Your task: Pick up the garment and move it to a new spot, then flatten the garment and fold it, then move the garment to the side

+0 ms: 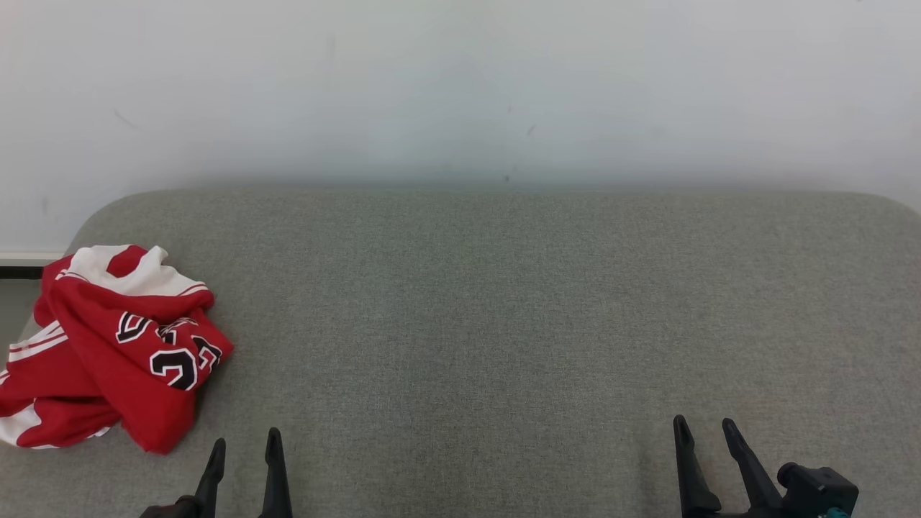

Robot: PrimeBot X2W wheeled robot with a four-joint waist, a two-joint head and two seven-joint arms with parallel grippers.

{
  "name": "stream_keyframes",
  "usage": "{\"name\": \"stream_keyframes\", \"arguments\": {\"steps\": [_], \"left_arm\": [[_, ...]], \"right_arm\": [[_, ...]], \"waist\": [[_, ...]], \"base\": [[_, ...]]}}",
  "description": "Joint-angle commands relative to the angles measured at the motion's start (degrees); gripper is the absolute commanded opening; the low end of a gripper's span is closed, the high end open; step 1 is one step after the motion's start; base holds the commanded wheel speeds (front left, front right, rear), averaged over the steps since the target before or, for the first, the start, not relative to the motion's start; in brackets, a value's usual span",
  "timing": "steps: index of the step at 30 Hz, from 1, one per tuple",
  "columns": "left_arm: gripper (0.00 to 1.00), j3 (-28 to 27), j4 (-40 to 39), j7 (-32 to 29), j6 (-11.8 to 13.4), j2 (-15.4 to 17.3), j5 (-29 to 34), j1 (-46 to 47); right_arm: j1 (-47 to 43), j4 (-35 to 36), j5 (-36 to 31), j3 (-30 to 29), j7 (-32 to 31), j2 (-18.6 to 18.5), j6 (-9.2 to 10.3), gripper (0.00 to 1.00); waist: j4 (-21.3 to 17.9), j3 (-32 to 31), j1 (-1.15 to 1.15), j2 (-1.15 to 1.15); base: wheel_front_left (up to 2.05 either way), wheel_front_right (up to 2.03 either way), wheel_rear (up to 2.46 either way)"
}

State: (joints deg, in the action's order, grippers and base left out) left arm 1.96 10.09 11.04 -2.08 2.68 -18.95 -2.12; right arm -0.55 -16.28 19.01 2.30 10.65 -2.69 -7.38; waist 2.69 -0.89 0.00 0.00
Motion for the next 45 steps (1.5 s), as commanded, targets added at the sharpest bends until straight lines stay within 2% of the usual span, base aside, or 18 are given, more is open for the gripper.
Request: {"name": "stream_keyframes", "arguments": {"steps": [1,12,33,45], "left_arm": [[1.00,0.2,-0.5,0.5,-0.3,0.3,1.7,-0.3],[1.00,1.0,0.3,1.8,-0.8,0.3,6.2,-0.9],[1.00,1.5,3.0,4.1,0.1,0.3,12.3,-0.9],[1.00,1.7,3.3,4.2,0.2,0.3,12.2,-0.9]], "right_arm": [[-0.4,0.1,-1.5,0.1,0.5,-0.3,-0.15,1.00],[-1.3,-0.1,-6.5,0.5,1.2,-0.3,-0.16,1.00],[-2.4,-1.0,-15.1,1.3,3.1,-0.3,-0.19,1.00],[-2.5,-1.4,-14.9,1.3,3.0,-0.3,-0.20,1.00]], "waist": [[0.0,-0.1,0.00,0.00],[0.1,-0.5,0.00,0.00],[0.9,-0.7,0.00,0.00],[1.1,-0.7,0.00,0.00]], "base": [[0.00,0.00,0.00],[0.00,0.00,0.00],[0.00,0.00,0.00],[0.00,0.00,0.00]]}}
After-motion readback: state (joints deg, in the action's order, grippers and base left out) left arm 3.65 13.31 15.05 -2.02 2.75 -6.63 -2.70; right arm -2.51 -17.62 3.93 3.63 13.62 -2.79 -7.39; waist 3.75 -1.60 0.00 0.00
